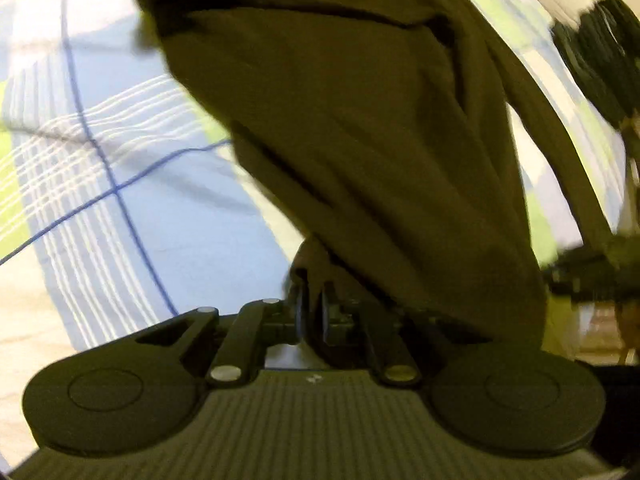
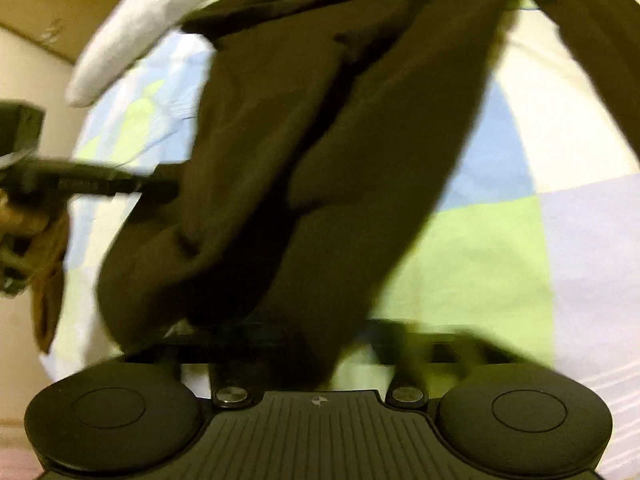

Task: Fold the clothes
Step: 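Grasp the shirt hem with the left gripper while the right gripper grasps the hem too, then lift and lay the shirt flat on the bed, opening both grippers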

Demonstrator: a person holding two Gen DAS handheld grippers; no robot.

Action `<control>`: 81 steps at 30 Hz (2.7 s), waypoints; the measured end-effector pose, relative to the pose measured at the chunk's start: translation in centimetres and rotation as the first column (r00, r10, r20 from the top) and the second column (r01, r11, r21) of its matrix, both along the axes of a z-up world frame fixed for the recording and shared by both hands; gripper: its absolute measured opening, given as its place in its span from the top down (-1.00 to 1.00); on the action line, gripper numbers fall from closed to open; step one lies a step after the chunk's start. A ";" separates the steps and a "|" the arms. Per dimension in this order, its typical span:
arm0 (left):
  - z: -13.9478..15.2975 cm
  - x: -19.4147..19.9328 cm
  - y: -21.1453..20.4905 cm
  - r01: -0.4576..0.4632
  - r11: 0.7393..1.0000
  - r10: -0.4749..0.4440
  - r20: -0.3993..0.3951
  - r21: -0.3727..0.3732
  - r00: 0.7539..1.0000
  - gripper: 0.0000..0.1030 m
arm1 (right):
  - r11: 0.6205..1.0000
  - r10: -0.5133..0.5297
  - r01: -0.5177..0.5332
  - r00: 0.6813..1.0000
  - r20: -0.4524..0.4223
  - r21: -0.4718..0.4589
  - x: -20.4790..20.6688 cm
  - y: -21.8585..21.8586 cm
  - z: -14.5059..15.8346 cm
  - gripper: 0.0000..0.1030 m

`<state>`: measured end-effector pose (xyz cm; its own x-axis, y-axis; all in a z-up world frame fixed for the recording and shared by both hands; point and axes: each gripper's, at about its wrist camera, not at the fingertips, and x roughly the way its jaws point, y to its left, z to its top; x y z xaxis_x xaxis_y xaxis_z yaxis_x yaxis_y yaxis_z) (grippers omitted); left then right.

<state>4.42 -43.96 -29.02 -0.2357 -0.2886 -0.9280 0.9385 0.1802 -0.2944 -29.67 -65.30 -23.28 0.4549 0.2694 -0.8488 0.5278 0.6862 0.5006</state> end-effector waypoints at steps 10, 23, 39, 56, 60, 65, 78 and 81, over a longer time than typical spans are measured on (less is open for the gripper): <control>9.2 -7.0 14.4 -0.283 0.959 0.283 -0.032 0.001 0.959 0.92 | 0.958 0.222 -0.246 0.961 -0.164 -0.147 -9.3 -8.0 8.5 0.95; 7.6 -18.1 20.7 -0.385 0.918 0.390 -0.038 0.093 0.920 0.94 | 0.902 0.343 -0.399 0.895 -0.287 -0.167 -16.1 -8.5 6.7 1.00; 8.3 -18.3 20.9 -0.345 0.930 0.337 0.087 0.124 0.938 1.00 | 0.958 0.022 -0.077 0.980 -0.198 -0.277 -19.9 -11.4 4.6 0.29; 9.0 -20.7 8.4 -0.102 0.994 0.097 0.102 0.048 0.990 0.92 | 0.714 -0.203 -0.002 0.956 -0.210 -0.700 -18.7 -22.5 9.4 1.00; 9.5 -22.0 6.5 -0.059 0.998 0.056 0.091 0.027 0.994 0.91 | 0.565 -0.385 0.100 0.910 -0.154 -0.819 -19.6 -27.9 12.1 0.64; 9.6 -22.8 5.6 -0.039 0.999 0.036 0.104 0.021 0.994 0.89 | 0.596 -0.389 0.181 0.918 -0.083 -0.782 -18.6 -26.9 12.4 -0.27; 9.8 -19.1 1.1 0.053 0.994 -0.007 0.429 -0.097 0.903 -0.11 | 0.930 -0.002 0.052 0.990 0.138 -0.363 -3.5 -16.6 9.2 -0.27; 8.6 -19.0 -1.2 0.212 0.972 -0.130 0.514 -0.103 0.848 -0.17 | 0.937 0.048 0.013 0.985 0.167 -0.348 2.6 -15.2 7.3 -0.27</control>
